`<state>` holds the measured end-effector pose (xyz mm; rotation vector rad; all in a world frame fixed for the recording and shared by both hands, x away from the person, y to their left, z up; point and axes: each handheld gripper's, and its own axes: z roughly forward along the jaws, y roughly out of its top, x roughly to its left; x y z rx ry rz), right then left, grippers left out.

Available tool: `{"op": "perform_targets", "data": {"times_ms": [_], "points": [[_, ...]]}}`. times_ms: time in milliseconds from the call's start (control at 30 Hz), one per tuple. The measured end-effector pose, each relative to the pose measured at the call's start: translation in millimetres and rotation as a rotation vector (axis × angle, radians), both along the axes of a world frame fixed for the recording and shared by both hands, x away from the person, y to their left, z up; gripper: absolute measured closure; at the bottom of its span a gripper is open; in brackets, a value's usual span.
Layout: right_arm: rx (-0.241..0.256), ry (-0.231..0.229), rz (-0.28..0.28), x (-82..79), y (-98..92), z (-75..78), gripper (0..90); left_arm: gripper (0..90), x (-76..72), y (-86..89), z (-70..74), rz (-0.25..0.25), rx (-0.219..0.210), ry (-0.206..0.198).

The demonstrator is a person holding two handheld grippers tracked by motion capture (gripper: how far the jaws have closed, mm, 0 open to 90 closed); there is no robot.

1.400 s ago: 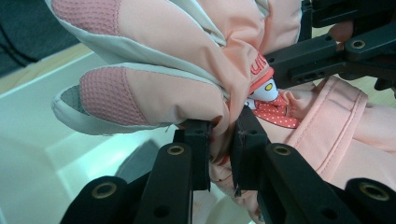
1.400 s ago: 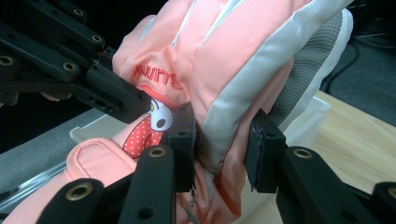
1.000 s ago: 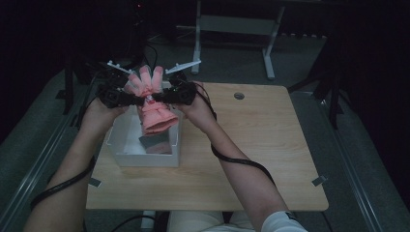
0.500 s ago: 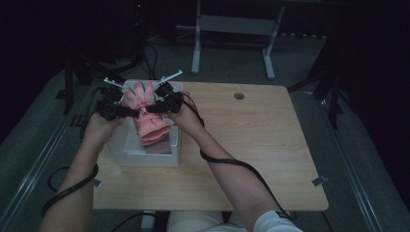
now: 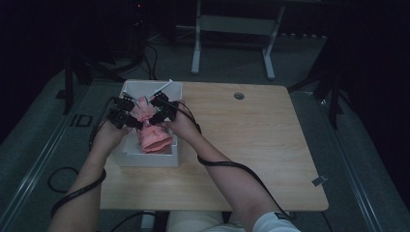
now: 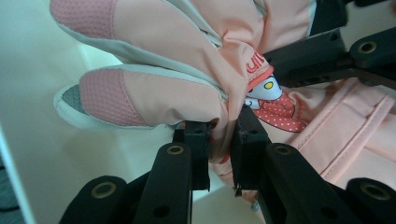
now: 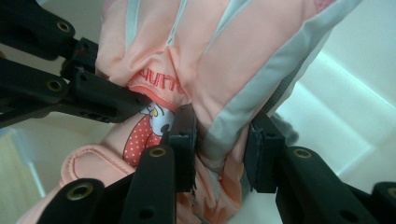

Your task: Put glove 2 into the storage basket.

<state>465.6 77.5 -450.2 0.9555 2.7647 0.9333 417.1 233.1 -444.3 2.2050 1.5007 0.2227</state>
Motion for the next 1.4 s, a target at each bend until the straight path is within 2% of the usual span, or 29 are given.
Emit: {"op": "perform_targets", "data": {"times_ms": [100, 133, 267, 333, 433, 533, 667, 867, 967, 1100, 1200, 1400], "points": [[-0.049, 0.0, -0.003, -1.3, 4.1, -1.1, 67.2, 77.9, 2.7, -5.4, -3.3, -0.005, 0.038, 0.024], [-0.072, -0.003, -0.002, -1.5, 6.0, -1.8, 66.8, 77.5, 3.4, -5.7, -3.7, -0.004, 0.04, 0.03], [-0.106, -0.003, -0.002, -0.7, 8.6, -2.7, 61.8, 76.0, 7.4, -4.6, -5.8, 0.007, 0.031, 0.067], [-0.128, -0.008, -0.001, -0.2, 10.6, -3.2, 58.9, 74.1, 9.8, -4.0, -6.9, 0.008, 0.04, 0.088], [-0.147, -0.007, -0.006, 0.2, 12.5, -3.4, 56.7, 67.1, 11.0, -5.3, -7.4, 0.021, 0.077, 0.086], [-0.134, 0.003, -0.018, 1.8, 12.3, -3.1, 54.6, 60.7, 10.0, -4.7, -5.6, 0.044, 0.09, 0.06], [-0.126, 0.007, -0.019, 2.1, 11.8, -2.9, 53.1, 58.0, 9.7, 1.2, -4.3, 0.049, 0.054, 0.07], [-0.101, -0.011, -0.031, 3.2, 10.9, -1.3, 51.5, 55.5, 8.2, 3.9, -1.1, 0.082, 0.063, 0.023], [-0.086, -0.022, -0.021, 3.7, 10.0, -0.5, 49.2, 54.0, 7.5, 3.1, 0.5, 0.108, 0.098, -0.001], [-0.073, -0.025, -0.005, 4.6, 9.4, 0.1, 44.6, 49.9, 5.9, 2.0, 4.3, 0.103, 0.093, -0.013], [-0.055, -0.049, 0.013, 3.6, 9.7, 1.6, 40.3, 48.3, 4.6, 0.3, 8.3, 0.102, 0.093, -0.025], [-0.041, -0.057, 0.005, 3.9, 3.1, 5.1, 40.5, 47.9, 0.6, -2.4, 13.7, 0.086, 0.078, -0.047]]}}
